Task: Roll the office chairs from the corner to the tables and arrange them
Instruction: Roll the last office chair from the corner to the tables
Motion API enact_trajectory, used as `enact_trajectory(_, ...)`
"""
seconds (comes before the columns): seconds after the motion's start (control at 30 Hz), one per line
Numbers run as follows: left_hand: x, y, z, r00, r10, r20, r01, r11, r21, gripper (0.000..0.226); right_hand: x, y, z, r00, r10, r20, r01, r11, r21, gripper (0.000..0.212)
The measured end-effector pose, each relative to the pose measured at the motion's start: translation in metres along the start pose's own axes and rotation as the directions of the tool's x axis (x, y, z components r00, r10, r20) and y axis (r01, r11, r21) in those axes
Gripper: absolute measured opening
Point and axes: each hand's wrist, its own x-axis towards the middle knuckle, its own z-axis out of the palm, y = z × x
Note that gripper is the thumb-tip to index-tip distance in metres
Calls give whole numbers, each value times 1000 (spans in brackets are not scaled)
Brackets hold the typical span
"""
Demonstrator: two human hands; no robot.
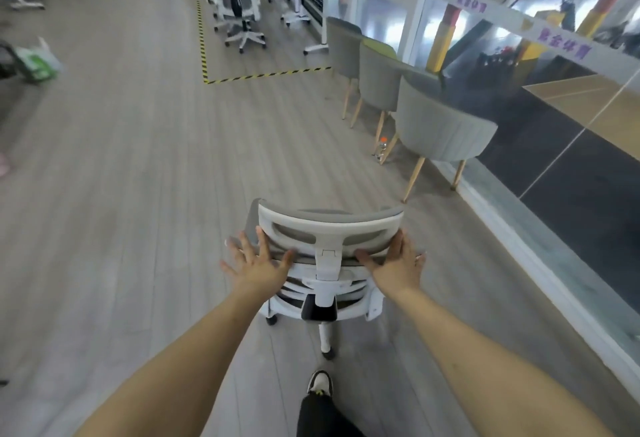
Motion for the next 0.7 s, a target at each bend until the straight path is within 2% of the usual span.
enact_trajectory(0.23, 113, 7, -62, 992, -115, 45, 116, 993, -23, 104, 128, -76, 19, 994, -100, -34, 102, 994, 45, 122)
enact_trajectory(0.5, 242, 16, -120, 980, -199, 31, 200, 978, -62, 107, 277, -157, 34, 982, -142, 124, 141, 990, 11, 124)
enact_trajectory(0.7, 347, 24, -160, 970, -244, 2, 242, 961, -134, 109, 391, -215, 52, 972, -193, 135, 195, 981, 2, 119)
